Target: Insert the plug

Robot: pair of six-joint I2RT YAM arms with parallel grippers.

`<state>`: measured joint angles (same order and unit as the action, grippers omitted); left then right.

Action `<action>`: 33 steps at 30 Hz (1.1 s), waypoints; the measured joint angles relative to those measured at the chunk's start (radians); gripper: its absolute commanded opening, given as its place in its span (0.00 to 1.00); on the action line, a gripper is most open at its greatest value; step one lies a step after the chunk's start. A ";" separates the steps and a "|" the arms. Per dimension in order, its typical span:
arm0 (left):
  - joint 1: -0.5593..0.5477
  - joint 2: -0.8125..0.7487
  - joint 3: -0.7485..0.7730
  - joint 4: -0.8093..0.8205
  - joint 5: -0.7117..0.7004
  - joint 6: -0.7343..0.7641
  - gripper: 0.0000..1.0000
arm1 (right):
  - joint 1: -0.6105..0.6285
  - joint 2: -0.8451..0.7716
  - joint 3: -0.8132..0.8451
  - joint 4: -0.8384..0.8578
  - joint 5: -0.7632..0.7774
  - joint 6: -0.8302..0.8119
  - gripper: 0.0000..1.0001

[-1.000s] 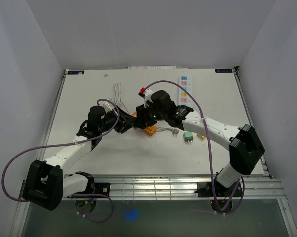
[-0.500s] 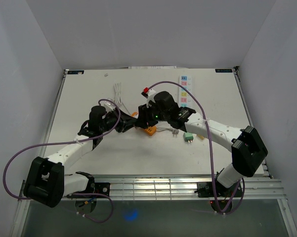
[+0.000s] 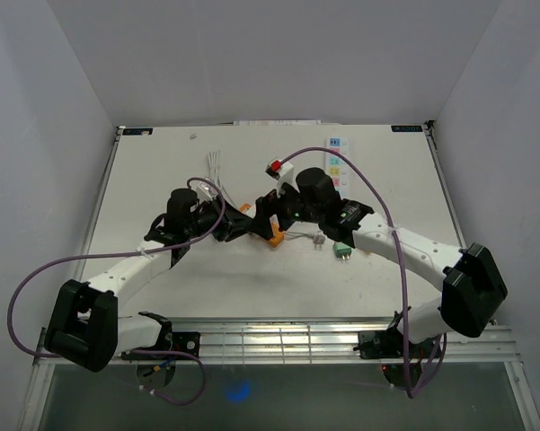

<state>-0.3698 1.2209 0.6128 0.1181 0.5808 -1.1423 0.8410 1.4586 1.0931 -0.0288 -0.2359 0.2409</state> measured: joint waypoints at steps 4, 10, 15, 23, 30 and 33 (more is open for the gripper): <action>0.002 0.002 0.062 -0.079 0.029 0.053 0.00 | -0.033 -0.078 -0.025 0.005 -0.031 -0.136 0.96; 0.041 0.002 0.153 -0.182 0.144 0.126 0.00 | -0.042 -0.225 -0.139 0.005 -0.131 -0.391 0.97; 0.084 0.002 0.194 -0.286 0.229 0.186 0.00 | -0.040 -0.258 -0.211 0.034 -0.217 -0.527 0.97; 0.087 -0.002 0.222 -0.365 0.350 0.240 0.00 | -0.040 -0.253 -0.226 0.074 -0.334 -0.650 0.94; 0.087 -0.019 0.222 -0.390 0.406 0.260 0.00 | -0.040 -0.196 -0.196 0.097 -0.409 -0.679 0.87; 0.087 -0.019 0.222 -0.396 0.418 0.267 0.00 | -0.040 -0.143 -0.164 0.092 -0.427 -0.679 0.84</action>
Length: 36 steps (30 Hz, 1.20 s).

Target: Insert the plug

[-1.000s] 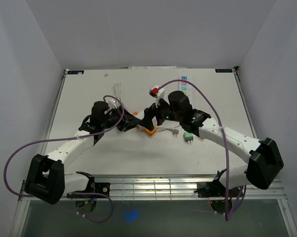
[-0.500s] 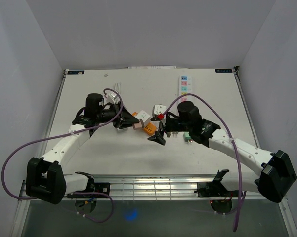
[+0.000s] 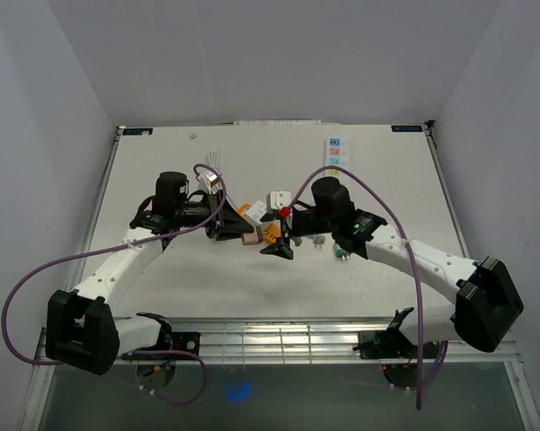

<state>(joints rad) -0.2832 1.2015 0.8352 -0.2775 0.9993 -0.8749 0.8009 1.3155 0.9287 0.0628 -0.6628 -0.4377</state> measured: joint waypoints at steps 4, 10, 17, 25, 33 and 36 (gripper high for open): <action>0.000 0.000 -0.001 -0.003 0.017 0.006 0.00 | 0.009 0.034 0.012 0.001 -0.005 0.009 0.81; 0.000 0.000 -0.006 -0.007 0.025 0.011 0.00 | 0.028 0.035 0.012 0.025 -0.004 0.026 0.79; 0.000 0.000 -0.020 -0.007 0.027 0.013 0.00 | 0.037 0.035 0.012 0.053 -0.006 0.045 0.65; 0.000 0.002 -0.024 -0.008 0.030 0.014 0.00 | 0.039 0.035 0.013 0.051 -0.013 0.064 0.27; 0.000 0.002 -0.025 -0.007 0.031 0.015 0.09 | 0.039 0.035 0.013 0.051 -0.006 0.064 0.13; 0.000 0.002 -0.027 -0.007 0.031 0.018 0.19 | 0.039 0.035 0.013 0.049 -0.001 0.064 0.12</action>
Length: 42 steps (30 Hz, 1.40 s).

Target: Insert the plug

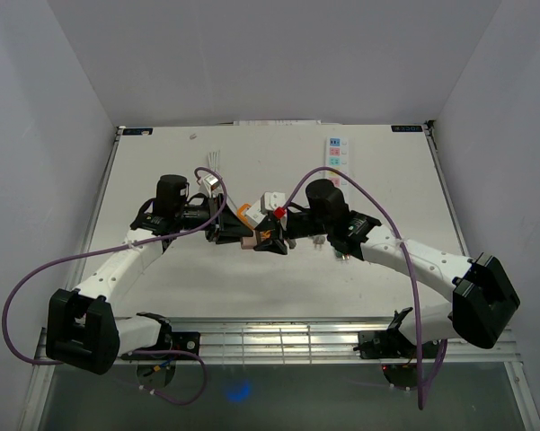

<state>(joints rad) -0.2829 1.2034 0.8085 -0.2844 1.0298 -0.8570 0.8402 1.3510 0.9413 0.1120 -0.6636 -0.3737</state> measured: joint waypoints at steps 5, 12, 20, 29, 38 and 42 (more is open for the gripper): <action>0.000 0.000 -0.001 0.000 0.000 0.003 0.35 | 0.001 0.000 -0.001 -0.001 0.008 0.000 0.11; 0.000 -0.001 -0.002 0.000 0.007 0.006 0.60 | 0.003 0.000 -0.001 0.004 0.028 0.000 0.09; 0.000 -0.002 -0.002 -0.001 0.011 0.004 0.65 | 0.003 0.000 -0.002 0.005 0.053 0.000 0.08; 0.000 -0.003 -0.002 -0.001 0.011 0.005 0.60 | 0.003 0.000 -0.002 0.004 0.059 0.000 0.08; 0.000 -0.003 -0.002 0.000 0.010 0.003 0.55 | 0.003 0.004 -0.002 0.003 0.058 0.000 0.08; 0.000 0.001 -0.002 0.000 0.009 0.004 0.52 | 0.002 0.008 -0.001 0.004 0.058 0.000 0.08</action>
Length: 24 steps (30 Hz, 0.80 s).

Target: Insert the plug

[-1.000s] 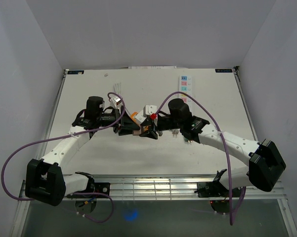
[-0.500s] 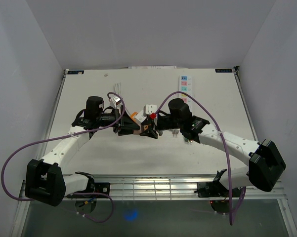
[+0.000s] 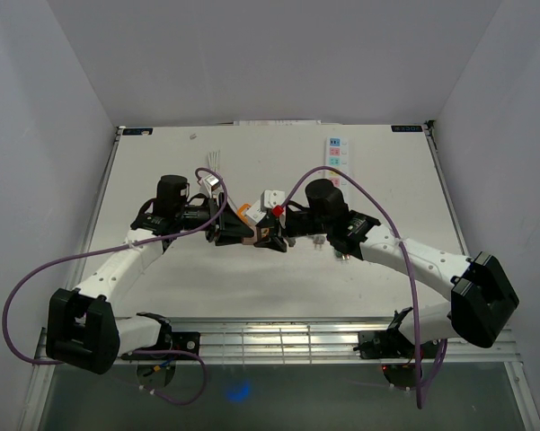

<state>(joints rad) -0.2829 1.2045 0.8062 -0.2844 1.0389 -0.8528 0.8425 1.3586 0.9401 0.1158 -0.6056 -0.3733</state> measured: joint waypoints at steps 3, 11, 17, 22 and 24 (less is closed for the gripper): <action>0.000 0.003 0.000 0.000 -0.002 0.000 0.50 | 0.000 0.000 0.000 0.000 0.000 0.000 0.08; 0.002 0.005 0.000 0.001 -0.011 0.011 0.00 | -0.005 0.003 0.002 0.000 0.000 0.005 0.44; 0.002 0.005 -0.001 0.008 -0.016 0.003 0.00 | -0.003 0.003 -0.003 0.019 0.005 0.007 0.65; 0.002 0.005 -0.021 0.015 -0.023 -0.003 0.00 | -0.003 -0.006 -0.023 0.037 0.016 0.008 0.54; 0.002 0.005 -0.025 0.019 -0.024 -0.006 0.00 | -0.002 -0.006 -0.026 0.039 0.019 0.009 0.55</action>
<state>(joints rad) -0.2806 1.2095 0.7811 -0.2657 1.0149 -0.8585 0.8402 1.3525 0.9142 0.1543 -0.5865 -0.3645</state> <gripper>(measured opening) 0.380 0.546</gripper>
